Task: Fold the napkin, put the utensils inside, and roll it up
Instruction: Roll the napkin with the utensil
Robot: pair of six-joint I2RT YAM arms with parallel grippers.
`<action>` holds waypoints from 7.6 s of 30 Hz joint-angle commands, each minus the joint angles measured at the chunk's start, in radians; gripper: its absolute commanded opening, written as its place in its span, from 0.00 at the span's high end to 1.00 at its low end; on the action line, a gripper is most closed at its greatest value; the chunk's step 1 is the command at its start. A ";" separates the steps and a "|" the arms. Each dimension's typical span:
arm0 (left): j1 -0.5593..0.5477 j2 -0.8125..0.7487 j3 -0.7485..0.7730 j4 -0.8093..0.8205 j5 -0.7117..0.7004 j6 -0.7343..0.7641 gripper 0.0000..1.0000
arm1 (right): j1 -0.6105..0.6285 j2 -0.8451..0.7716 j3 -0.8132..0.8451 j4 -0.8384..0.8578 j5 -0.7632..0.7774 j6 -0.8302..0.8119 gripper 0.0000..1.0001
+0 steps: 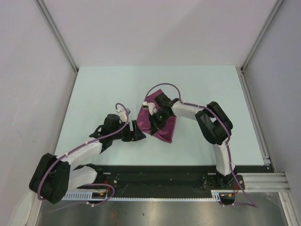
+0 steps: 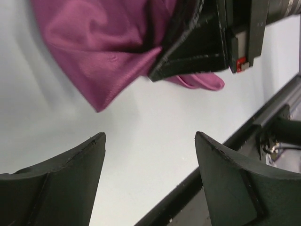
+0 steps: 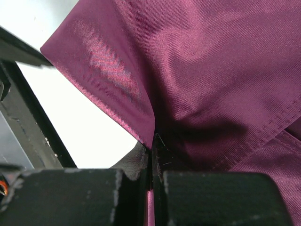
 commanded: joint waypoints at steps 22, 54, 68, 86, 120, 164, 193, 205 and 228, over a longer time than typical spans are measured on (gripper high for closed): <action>-0.044 0.290 0.037 0.458 0.004 -0.118 0.18 | -0.001 0.042 0.016 -0.057 -0.052 0.012 1.00; 0.007 0.492 0.005 0.608 -0.127 -0.063 0.20 | -0.027 0.031 -0.010 -0.017 -0.118 0.047 0.69; 0.033 0.515 -0.006 0.576 -0.147 -0.101 0.21 | -0.032 -0.086 -0.108 0.038 -0.077 0.093 0.39; 0.064 0.307 -0.046 0.434 -0.243 -0.124 0.21 | 0.040 -0.129 -0.183 0.187 -0.025 0.189 0.39; 0.156 0.222 -0.077 0.286 -0.377 -0.089 0.27 | 0.056 -0.116 -0.192 0.210 -0.023 0.204 0.40; 0.177 0.159 -0.204 0.208 -0.087 -0.142 0.34 | 0.011 -0.084 -0.111 0.235 -0.051 0.176 0.39; 0.160 0.294 -0.115 0.203 0.008 -0.141 0.93 | 0.148 -0.343 -0.274 0.353 0.233 0.195 0.36; 0.171 0.236 -0.034 0.125 0.048 -0.161 1.00 | 0.375 -0.317 -0.337 0.589 0.860 0.106 0.27; 0.239 0.182 0.014 0.094 0.126 -0.193 1.00 | 0.499 -0.159 -0.321 0.709 1.009 0.003 0.24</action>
